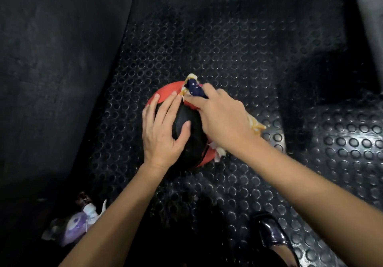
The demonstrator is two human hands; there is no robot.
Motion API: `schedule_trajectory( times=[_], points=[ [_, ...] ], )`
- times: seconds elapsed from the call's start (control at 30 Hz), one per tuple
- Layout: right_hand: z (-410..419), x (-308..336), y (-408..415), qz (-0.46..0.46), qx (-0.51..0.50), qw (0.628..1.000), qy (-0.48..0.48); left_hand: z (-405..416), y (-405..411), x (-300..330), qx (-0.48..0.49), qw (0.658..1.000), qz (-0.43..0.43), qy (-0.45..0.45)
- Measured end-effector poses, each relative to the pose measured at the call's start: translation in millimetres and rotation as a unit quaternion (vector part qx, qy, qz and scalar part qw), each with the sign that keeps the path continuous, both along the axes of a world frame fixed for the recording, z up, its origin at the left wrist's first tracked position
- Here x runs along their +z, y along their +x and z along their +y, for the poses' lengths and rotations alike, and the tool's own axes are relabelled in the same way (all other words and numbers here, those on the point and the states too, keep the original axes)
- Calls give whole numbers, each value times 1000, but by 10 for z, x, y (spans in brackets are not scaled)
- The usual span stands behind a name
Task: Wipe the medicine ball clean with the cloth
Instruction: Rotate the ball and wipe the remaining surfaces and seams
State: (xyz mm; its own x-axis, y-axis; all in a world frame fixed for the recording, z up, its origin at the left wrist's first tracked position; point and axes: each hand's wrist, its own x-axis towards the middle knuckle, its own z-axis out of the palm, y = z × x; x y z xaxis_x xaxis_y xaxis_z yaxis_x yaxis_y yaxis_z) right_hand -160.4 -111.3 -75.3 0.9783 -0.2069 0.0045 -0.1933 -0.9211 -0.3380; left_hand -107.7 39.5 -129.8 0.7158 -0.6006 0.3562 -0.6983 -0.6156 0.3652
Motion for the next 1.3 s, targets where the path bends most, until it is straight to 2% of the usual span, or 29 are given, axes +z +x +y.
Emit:
schedule_trajectory(
  times=[0.07,0.2,0.4,0.5,0.57,0.63,0.73,0.8,0.87,0.93,1.07,1.2,1.3],
  points=[
    [-102,-11,33,-3,-12,1000,16,-25,-15,2,-7,1000,-4,9],
    [-457,-170,362,66,-65,993,73,-138,-37,20,-14,999,-22,26],
    [-620,-277,166,104,-168,976,95,-351,339,189,-139,986,-45,79],
    [-612,-302,-69,114,-201,967,107,-318,481,291,-16,998,-12,58],
    [-597,-318,-260,127,-203,962,128,-302,415,339,73,994,74,29],
    [-573,-349,-443,135,-201,959,148,-357,273,369,99,981,157,51],
    [-518,-442,-584,67,-233,947,209,-434,103,390,61,952,257,153],
    [-485,-508,-523,-3,-266,930,253,-410,67,402,30,944,273,185],
    [-393,-472,-417,-29,-287,919,270,-371,51,413,7,945,270,186],
    [-185,-351,-371,-50,-282,929,234,-382,48,427,3,944,273,185],
    [158,-197,-435,-90,-171,971,140,-389,74,433,8,939,282,198],
    [-113,-274,-261,-71,-247,953,159,-377,80,452,0,934,294,204],
    [8,-276,-418,-74,-202,965,152,-376,129,454,-6,931,299,210]
  ],
)
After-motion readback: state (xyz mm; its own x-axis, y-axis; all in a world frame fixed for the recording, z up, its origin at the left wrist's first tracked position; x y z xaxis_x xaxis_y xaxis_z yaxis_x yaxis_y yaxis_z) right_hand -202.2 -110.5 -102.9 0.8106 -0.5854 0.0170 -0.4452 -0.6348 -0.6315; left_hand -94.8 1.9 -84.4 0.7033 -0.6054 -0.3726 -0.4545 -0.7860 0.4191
